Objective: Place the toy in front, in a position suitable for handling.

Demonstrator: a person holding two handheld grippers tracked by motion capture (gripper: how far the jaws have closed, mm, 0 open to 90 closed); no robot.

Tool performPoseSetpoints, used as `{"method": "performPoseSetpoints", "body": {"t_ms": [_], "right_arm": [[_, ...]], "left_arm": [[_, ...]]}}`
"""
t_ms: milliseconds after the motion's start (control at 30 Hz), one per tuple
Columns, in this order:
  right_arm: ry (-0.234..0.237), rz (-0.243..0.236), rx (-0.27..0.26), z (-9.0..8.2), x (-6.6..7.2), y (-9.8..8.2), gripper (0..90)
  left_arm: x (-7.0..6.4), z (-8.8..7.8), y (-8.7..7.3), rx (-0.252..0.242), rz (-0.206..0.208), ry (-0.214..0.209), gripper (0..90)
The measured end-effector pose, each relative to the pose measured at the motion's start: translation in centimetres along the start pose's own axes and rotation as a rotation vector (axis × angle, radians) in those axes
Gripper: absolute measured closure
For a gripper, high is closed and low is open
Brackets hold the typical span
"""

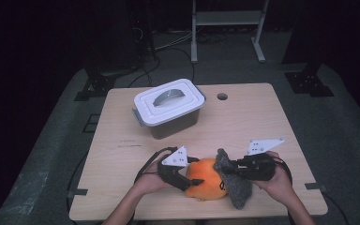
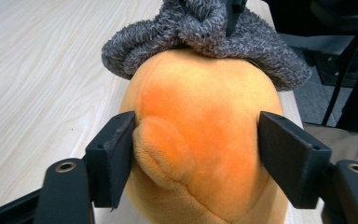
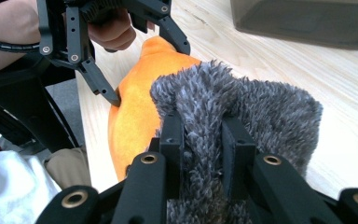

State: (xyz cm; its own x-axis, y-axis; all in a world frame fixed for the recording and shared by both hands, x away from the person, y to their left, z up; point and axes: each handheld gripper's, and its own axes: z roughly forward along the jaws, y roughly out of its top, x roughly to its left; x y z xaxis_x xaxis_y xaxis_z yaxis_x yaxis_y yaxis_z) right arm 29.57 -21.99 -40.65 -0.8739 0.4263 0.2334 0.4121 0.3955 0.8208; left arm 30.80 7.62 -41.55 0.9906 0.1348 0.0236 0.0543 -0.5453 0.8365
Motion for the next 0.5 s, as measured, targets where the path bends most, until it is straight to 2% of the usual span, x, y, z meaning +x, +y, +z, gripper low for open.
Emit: {"method": "performPoseSetpoints", "body": {"t_ms": [133, 200, 267, 333, 400, 500], "right_arm": [[0.007, -0.025, 0.006, 0.6, 0.8, 0.4, 72.7], [0.022, -0.04, 0.002, 0.8, 1.3, 0.7, 72.6], [0.021, -0.064, 0.011, 1.1, 1.7, 1.0, 72.4], [0.018, -0.07, 0.016, 1.1, 1.7, 1.0, 72.5], [0.027, -0.06, 0.011, 0.9, 1.4, 0.8, 72.6], [0.024, -0.045, 0.016, 0.6, 0.9, 0.3, 72.6]], "left_arm": [[-0.2, 0.1, 0.7, -0.01, -0.024, 0.006, 15.2], [-0.3, 0.3, 0.8, -0.011, -0.024, 0.003, 15.3], [-0.4, 0.3, 0.6, 0.009, 0.014, 0.015, 22.6], [-0.3, 0.1, 0.5, 0.006, 0.003, 0.007, 27.8], [-0.2, 0.0, 0.3, 0.009, 0.014, 0.003, 30.9], [0.0, -0.2, -0.1, 0.009, 0.005, -0.005, 30.9]]}}
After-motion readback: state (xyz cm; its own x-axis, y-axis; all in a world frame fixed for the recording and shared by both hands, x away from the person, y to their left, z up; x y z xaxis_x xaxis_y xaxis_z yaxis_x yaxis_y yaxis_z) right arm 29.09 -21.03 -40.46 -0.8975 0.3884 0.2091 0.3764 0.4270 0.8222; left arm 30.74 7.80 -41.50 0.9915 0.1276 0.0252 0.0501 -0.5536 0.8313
